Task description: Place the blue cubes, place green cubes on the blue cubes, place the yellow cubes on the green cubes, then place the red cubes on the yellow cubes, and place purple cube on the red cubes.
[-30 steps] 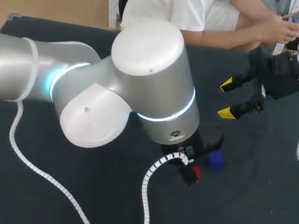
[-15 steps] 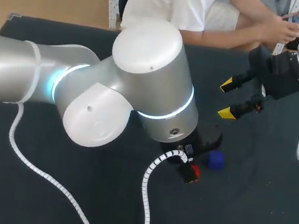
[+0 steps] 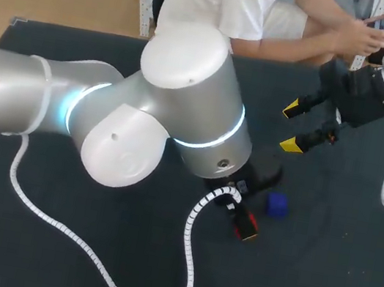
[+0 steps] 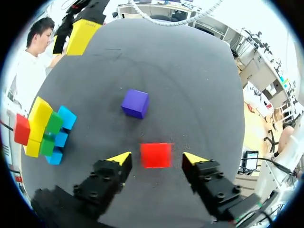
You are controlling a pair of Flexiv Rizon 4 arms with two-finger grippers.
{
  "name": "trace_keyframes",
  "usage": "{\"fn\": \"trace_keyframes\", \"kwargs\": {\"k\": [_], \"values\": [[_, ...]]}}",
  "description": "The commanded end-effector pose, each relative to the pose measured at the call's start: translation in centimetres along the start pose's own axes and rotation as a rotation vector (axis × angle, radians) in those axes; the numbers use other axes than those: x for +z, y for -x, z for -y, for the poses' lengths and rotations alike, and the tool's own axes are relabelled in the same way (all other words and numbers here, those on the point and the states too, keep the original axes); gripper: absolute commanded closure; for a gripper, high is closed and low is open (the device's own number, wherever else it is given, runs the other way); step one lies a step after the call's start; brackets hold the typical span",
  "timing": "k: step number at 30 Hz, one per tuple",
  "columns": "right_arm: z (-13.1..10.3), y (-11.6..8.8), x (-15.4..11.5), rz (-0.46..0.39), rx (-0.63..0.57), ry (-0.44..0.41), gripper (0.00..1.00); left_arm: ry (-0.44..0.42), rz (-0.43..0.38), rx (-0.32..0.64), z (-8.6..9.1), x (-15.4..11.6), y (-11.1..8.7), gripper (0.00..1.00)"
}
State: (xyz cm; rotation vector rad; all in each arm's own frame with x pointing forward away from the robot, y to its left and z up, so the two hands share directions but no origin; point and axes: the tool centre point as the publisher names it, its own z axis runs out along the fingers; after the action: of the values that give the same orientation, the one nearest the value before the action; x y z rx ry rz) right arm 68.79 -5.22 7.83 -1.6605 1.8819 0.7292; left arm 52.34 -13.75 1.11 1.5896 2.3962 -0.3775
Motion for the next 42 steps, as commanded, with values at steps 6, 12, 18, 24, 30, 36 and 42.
{"fn": "trace_keyframes", "kwargs": {"k": [6, 12, 18, 24, 30, 36, 42], "values": [[0.0, 0.0, 0.0, 0.002, -0.001, -0.001, 0.0, 0.023, 0.043, -0.021, -0.3, -1.7, -1.5, 0.0], [0.0, 0.0, 0.0, 0.002, -0.001, -0.001, 0.0, 0.046, 0.073, 0.005, -0.6, -4.1, -2.8, 0.0], [0.0, 0.0, 0.0, 0.002, -0.001, -0.001, 0.0, 0.074, 0.107, -0.002, -1.2, -6.4, -5.5, 0.0], [0.0, 0.0, 0.0, 0.002, -0.001, -0.001, 0.0, -0.002, 0.165, -0.003, -3.1, -7.9, -8.8, 0.0], [0.0, 0.0, 0.0, 0.002, -0.001, -0.001, 0.0, -0.025, 0.221, -0.022, -5.1, -9.8, -11.1, 0.0], [0.0, 0.0, 0.0, 0.002, -0.001, -0.001, 0.0, 0.04, 0.259, 0.074, -6.7, -12.3, -12.0, 0.0], [0.0, 0.0, 0.0, 0.002, -0.001, -0.001, 0.0, 0.076, 0.242, 0.06, -9.5, -13.9, -12.1, 0.0]]}}
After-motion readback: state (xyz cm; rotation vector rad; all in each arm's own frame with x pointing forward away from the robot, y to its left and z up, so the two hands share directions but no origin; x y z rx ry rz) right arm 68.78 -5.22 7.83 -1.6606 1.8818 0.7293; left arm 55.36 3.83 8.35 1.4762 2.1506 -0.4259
